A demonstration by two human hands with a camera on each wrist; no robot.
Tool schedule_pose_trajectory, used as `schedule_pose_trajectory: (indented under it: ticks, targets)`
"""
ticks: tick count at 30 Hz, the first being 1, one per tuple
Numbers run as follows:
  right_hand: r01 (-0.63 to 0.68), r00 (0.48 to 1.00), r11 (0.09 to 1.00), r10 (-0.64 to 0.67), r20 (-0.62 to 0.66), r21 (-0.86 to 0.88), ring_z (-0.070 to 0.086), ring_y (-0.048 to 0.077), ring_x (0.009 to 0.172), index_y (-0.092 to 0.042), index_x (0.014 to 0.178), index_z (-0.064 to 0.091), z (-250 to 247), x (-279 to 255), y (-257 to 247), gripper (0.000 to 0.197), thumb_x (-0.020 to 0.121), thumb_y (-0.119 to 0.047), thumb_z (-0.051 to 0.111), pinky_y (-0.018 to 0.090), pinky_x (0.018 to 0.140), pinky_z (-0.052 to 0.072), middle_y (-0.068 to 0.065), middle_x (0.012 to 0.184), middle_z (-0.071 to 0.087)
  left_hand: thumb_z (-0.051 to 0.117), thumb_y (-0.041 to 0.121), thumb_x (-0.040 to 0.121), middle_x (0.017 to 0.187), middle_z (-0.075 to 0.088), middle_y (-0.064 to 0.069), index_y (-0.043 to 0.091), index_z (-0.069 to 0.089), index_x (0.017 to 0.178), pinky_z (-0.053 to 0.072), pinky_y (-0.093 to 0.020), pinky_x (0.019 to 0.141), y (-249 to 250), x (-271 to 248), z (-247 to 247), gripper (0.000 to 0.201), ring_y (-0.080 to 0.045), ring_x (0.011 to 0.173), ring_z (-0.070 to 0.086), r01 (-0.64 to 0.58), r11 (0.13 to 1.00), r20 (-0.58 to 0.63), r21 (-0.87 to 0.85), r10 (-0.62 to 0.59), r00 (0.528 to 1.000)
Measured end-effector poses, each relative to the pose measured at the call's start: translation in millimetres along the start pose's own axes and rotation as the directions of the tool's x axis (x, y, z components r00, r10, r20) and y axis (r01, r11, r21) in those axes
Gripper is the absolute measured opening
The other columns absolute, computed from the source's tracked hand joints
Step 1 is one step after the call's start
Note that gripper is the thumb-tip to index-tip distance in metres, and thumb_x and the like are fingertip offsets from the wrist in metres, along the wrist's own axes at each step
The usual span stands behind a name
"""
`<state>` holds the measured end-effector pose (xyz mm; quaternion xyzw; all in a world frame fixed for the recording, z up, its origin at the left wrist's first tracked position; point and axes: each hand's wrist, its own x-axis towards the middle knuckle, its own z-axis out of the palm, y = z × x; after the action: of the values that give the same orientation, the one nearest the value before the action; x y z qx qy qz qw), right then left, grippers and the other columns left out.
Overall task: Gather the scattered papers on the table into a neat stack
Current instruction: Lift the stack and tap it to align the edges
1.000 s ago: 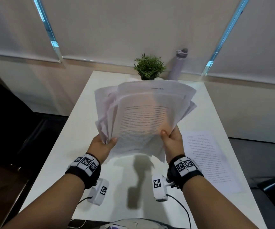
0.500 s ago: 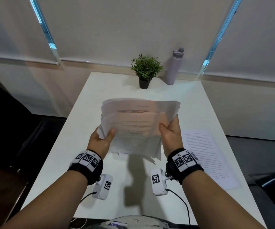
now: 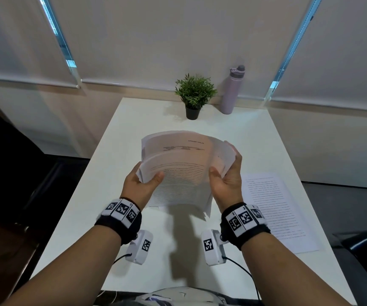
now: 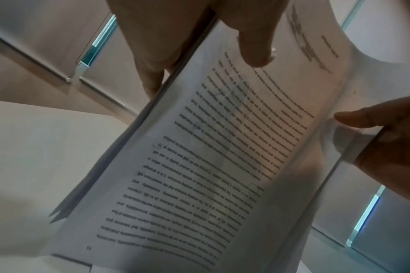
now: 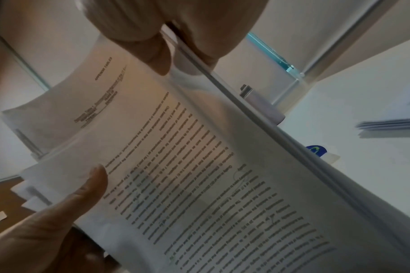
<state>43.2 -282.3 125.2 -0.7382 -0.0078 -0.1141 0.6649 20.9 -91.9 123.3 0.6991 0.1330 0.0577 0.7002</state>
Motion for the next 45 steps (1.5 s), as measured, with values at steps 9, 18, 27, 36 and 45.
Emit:
schedule_pose_trajectory:
  ticks: [9,18,27,36,45]
  targets:
    - [0.45,0.865,0.668,-0.491,0.104,-0.592,0.048,0.011,0.111,-0.012,0.136,0.048,-3.8,17.6,-23.1,0.07,0.07,0.011,0.051,0.03,0.089,0.05,0.007,0.126,0.05,0.069,0.021,0.082,0.086,0.067,0.012,0.035,0.062,0.083,0.045,-0.018,0.072,-6.6,7.0,-5.2,0.016,0.002,0.078,0.063,0.004,1.0,-0.026,0.004,-0.004,1.0]
    - [0.657,0.754,0.202,-0.138,0.643,-0.726,0.012,0.022,0.148,-0.019,0.151,0.014,33.6,4.8,-37.9,0.083,0.077,0.003,0.044,0.07,0.11,-0.003,-0.001,0.157,0.024,0.066,0.018,0.085,0.073,0.071,0.016,0.035,0.064,0.082,0.049,-0.009,0.066,-9.2,11.0,-2.7,0.018,0.011,0.069,0.064,-0.059,0.996,0.006,0.063,0.059,0.998]
    - [-0.231,0.972,0.963,0.235,0.013,-0.138,0.028,0.023,0.141,-0.036,0.147,0.004,5.0,13.4,-1.0,0.098,0.072,0.011,0.048,0.048,0.117,0.024,0.0,0.154,0.024,0.061,0.024,0.088,0.085,0.068,0.009,0.019,0.063,0.095,0.049,-0.006,0.058,-2.3,18.4,-7.4,0.009,0.006,0.069,0.065,-0.049,0.997,-0.103,-0.056,0.043,0.994]
    - [-0.296,0.946,0.895,0.323,-0.027,0.334,0.065,0.007,0.072,-0.009,0.11,0.055,-6.8,6.8,17.8,0.054,0.073,0.027,0.038,0.026,0.062,0.055,0.008,0.089,0.061,0.078,0.069,0.038,0.088,0.07,0.001,0.016,0.065,0.094,0.054,-0.027,0.077,-13.2,14.2,-7.3,0.079,-0.013,0.084,0.067,0.014,0.999,-0.039,0.046,-0.013,0.999]
    - [-0.328,0.944,0.928,0.33,0.021,0.177,0.059,0.023,0.094,-0.032,0.118,0.048,-5.8,-0.5,29.2,0.061,0.068,0.002,0.049,0.043,0.08,0.052,0.005,0.101,0.062,0.082,0.008,0.062,0.09,0.066,0.0,0.01,0.06,0.105,0.052,-0.046,0.093,-29.8,15.9,-0.8,0.049,-0.026,0.092,0.064,0.146,0.986,-0.07,0.086,-0.14,0.988]
